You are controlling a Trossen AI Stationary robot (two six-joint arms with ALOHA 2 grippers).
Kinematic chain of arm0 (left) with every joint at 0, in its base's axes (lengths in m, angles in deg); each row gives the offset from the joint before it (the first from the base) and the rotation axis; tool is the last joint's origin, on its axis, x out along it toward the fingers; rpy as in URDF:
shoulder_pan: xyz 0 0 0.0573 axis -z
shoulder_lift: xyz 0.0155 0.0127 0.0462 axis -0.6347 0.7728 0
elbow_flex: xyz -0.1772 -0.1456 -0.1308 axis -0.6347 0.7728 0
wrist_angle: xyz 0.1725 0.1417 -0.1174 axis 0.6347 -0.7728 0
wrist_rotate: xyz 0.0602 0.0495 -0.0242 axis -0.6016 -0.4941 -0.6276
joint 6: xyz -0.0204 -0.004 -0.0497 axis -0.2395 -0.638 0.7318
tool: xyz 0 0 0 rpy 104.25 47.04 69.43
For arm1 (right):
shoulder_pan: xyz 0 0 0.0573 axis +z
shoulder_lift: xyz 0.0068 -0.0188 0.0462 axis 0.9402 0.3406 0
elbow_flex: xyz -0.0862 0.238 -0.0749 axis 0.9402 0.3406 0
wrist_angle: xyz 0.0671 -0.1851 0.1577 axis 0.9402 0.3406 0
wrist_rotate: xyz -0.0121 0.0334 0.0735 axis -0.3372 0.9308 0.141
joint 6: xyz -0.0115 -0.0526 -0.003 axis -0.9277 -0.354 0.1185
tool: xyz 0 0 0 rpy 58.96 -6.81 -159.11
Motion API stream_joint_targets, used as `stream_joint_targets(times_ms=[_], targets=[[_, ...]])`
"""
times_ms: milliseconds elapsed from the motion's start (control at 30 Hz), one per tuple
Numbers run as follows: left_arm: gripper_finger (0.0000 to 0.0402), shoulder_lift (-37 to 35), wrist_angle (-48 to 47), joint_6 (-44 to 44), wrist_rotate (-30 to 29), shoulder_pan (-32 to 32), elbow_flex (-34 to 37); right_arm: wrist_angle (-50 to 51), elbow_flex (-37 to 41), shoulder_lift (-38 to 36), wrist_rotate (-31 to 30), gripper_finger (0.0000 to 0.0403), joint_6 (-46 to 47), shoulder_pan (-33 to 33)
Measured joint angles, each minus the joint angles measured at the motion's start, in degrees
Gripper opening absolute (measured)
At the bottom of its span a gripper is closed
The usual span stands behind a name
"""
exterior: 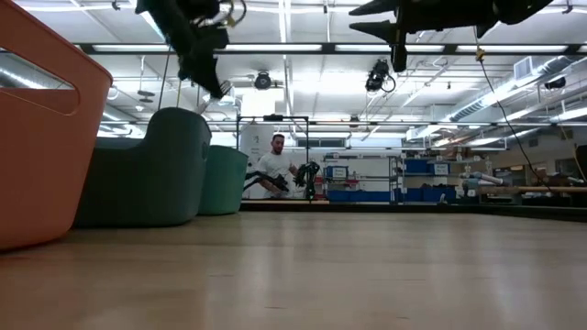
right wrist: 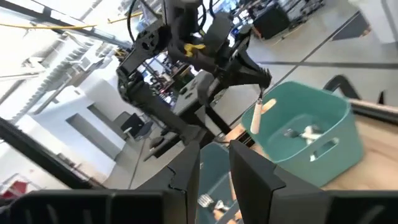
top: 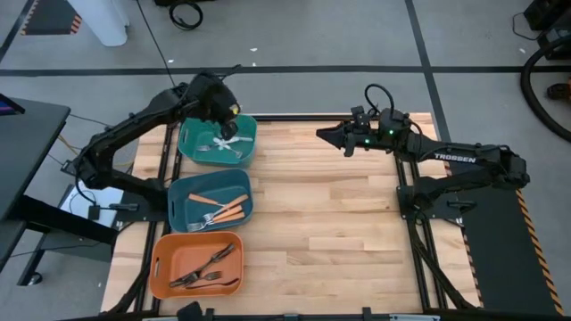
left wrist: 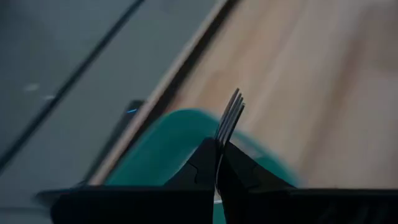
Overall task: Sort silverware by color (type)
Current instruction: Put the white fork into the green bin, then return to home Position
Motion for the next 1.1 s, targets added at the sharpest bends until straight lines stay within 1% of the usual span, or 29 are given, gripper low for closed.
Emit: stream_joint_targets(times_ms=[33,100,233,333,400,500,633,733,867,967,1100], targets=[[0.0011,0.44,-0.18,-1.55,-1.31,-0.6,0.3,0.04,0.0,0.0,0.05,0.0094,-0.32,-0.59],[0.0012,1.16,-1.48,-4.02,-1.95,-1.72,1.67,0.38,0.0,0.0,0.78,0.0094,-0.7,-1.81],[0.0015,1.61,-1.13,-9.46,-2.43,-2.68,5.01,0.95,0.0,0.0,4.48,0.0094,-1.6,-4.29],[0.0024,2.1,-1.94,-10.93,-7.43,-2.99,7.71,1.07,0.0,0.0,7.75,0.0094,-1.84,-6.11],[0.0035,2.55,-1.39,-9.27,-9.3,-2.85,8.18,1.2,0.0,0.0,9.51,0.0094,-1.84,-7.26],[0.0053,2.95,-1.69,-4.92,-9.37,-3.43,8.74,1.45,0.0,0.0,11.57,0.0094,-1.84,-8.78],[0.0076,2.84,1.22,-1.78,-9.37,-3.36,8.59,2.14,0.0,0.0,13.87,0.0094,-1.46,-10.62],[0.0088,2.84,3.02,1.9,-9.4,-3.36,7.64,2.26,0.0,0.0,16.87,0.0094,-0.36,-12.47],[0.0093,2.73,2.6,4.26,-9.35,-3.36,4.74,2.32,0.0,0.0,23.59,0.0094,-0.13,-16.23],[0.0093,0.88,2.24,6.3,-9.24,-3.36,3.21,2.29,0.0,0.0,31.07,0.0094,1.26,-19.9],[0.0093,-4.1,2.19,8.06,-9.11,-3.36,3.12,2.2,0.0,-0.04,42.36,0.0094,6.22,-25.34]])
